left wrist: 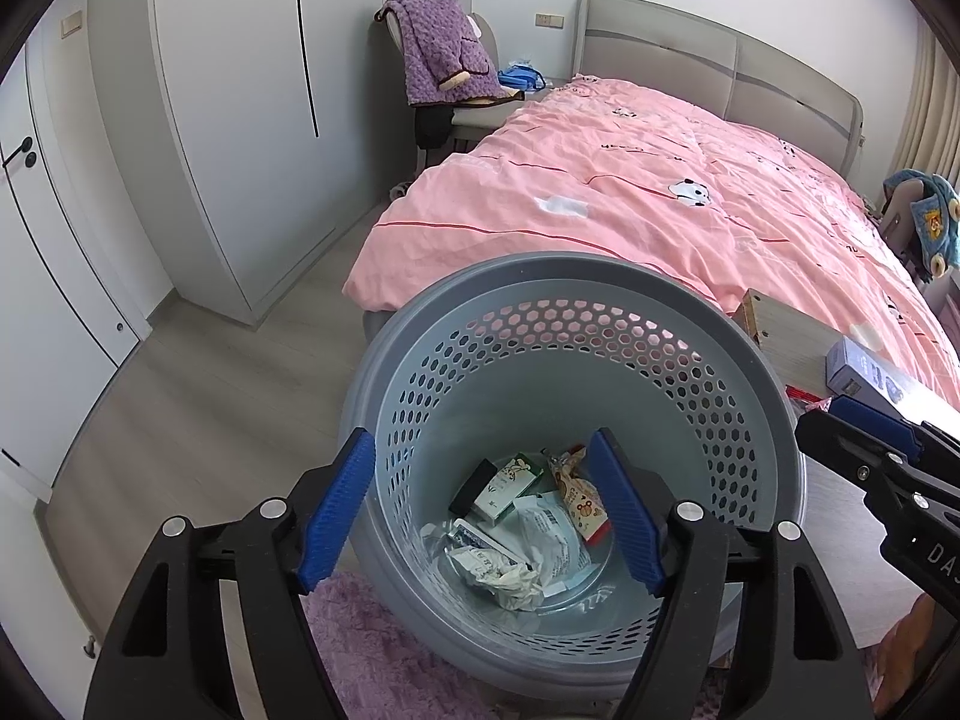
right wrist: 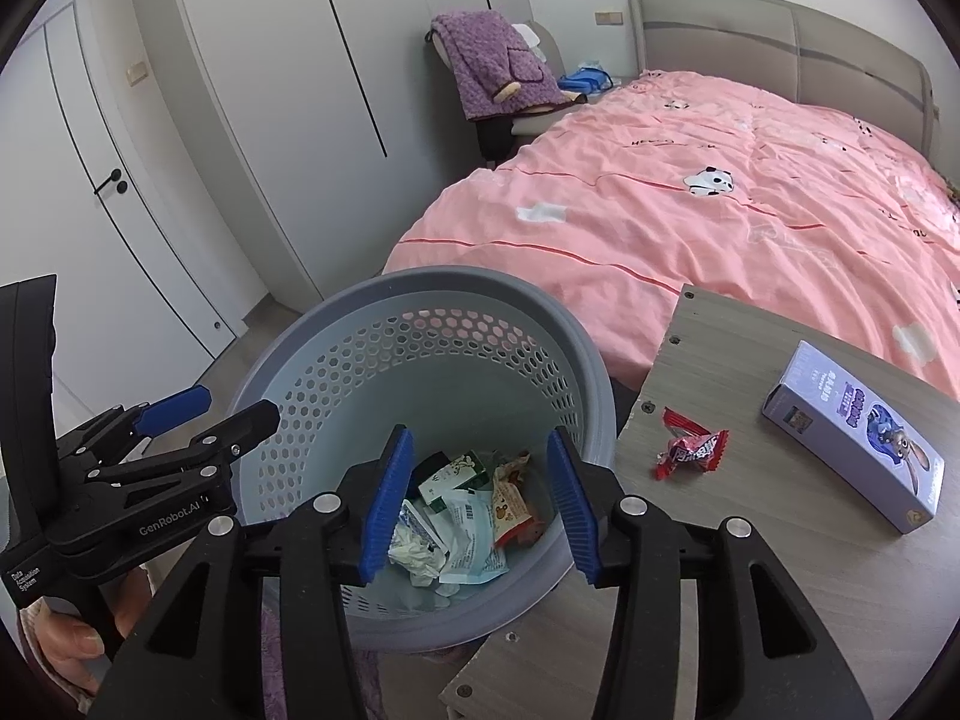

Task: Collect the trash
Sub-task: 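Move both open grippers from the basket back over the table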

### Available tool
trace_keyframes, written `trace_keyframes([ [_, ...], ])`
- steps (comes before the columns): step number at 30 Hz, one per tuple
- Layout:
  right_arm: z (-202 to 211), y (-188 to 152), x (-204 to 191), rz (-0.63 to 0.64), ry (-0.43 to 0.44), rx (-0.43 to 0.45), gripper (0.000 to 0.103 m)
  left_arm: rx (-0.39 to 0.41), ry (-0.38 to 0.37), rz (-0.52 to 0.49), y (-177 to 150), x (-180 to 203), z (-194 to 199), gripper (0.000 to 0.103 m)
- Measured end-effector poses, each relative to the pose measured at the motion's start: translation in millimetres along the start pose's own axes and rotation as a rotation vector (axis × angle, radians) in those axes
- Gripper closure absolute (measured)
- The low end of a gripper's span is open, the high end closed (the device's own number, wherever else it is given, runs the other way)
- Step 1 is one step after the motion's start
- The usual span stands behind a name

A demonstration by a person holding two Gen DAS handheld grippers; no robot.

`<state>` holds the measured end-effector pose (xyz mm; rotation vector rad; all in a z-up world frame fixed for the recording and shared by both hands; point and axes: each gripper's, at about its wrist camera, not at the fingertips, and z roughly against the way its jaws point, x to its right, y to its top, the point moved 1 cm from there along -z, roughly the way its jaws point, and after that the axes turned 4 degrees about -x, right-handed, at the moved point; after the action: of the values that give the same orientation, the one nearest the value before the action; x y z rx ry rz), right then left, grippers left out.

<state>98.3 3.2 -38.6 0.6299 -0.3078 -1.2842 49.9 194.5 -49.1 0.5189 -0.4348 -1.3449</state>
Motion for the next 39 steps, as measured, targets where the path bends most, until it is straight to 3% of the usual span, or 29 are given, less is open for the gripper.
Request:
trace_keyframes([
  [13, 14, -10, 12, -0.025, -0.014, 0.017, 0.05, 0.005, -0.007, -0.014, -5, 12, 7, 0.03],
  [19, 27, -18, 27, -0.056, -0.037, 0.031, 0.04, -0.008, -0.029, -0.043, -9, 31, 8, 0.03],
  [24, 39, -25, 47, -0.086, -0.063, 0.045, 0.035, -0.011, -0.049, -0.079, -11, 51, 10, 0.03],
  [39, 67, -48, 123, -0.191, -0.161, 0.064, 0.034, -0.031, -0.094, -0.169, -17, 108, 9, 0.03],
])
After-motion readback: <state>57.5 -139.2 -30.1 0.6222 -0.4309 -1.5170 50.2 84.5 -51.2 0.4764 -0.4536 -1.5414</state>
